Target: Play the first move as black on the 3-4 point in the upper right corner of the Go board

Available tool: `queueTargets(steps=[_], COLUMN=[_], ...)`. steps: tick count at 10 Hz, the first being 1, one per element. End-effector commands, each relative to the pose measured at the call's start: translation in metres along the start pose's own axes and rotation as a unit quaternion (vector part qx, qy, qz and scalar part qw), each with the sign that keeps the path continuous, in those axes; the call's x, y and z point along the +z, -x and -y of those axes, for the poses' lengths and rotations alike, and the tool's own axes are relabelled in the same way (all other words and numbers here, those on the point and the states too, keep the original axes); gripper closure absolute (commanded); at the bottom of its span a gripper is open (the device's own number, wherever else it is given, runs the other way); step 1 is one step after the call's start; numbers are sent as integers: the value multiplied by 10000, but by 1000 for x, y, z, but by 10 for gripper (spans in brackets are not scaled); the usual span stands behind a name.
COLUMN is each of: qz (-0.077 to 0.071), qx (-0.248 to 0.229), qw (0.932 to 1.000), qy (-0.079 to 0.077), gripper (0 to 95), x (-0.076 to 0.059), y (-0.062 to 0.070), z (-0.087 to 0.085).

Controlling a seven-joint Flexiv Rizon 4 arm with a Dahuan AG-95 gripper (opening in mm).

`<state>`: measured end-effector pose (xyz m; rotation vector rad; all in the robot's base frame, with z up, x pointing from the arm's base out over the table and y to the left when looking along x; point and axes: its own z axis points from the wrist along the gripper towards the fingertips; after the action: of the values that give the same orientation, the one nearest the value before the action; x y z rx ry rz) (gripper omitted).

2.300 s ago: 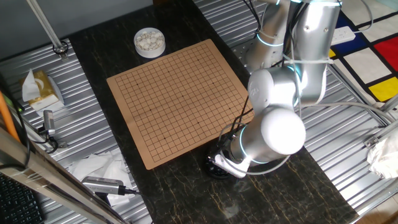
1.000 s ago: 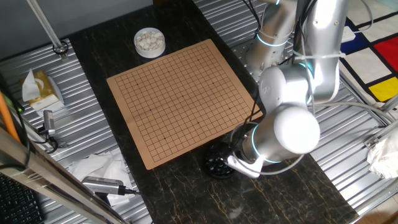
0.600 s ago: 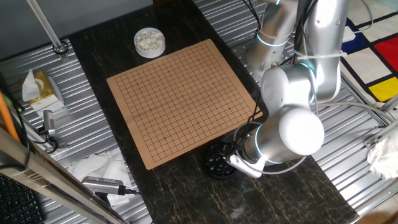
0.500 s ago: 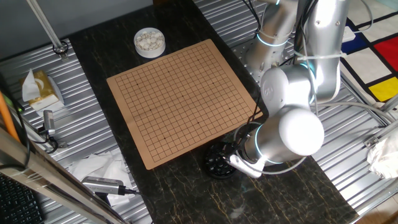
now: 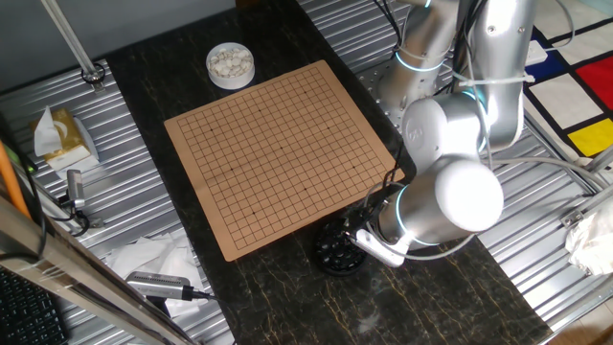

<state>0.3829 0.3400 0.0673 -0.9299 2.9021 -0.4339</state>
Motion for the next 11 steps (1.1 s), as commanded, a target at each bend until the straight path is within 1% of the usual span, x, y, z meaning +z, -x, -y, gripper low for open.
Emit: queueTargets(steps=[1, 2, 3, 6, 9, 11], qz=[-22, 1, 28, 23, 99, 111], qx=[-47, -28, -54, -44, -42, -48], qw=[10000, 10000, 10000, 10000, 9999, 9999], qy=[20, 7, -8, -33, -28, -38], gripper=[760, 760, 760, 760, 760, 760], x=[6, 8, 8, 9, 12, 12], y=[9, 12, 11, 11, 11, 12], z=[-4, -5, -5, -4, 0, 1])
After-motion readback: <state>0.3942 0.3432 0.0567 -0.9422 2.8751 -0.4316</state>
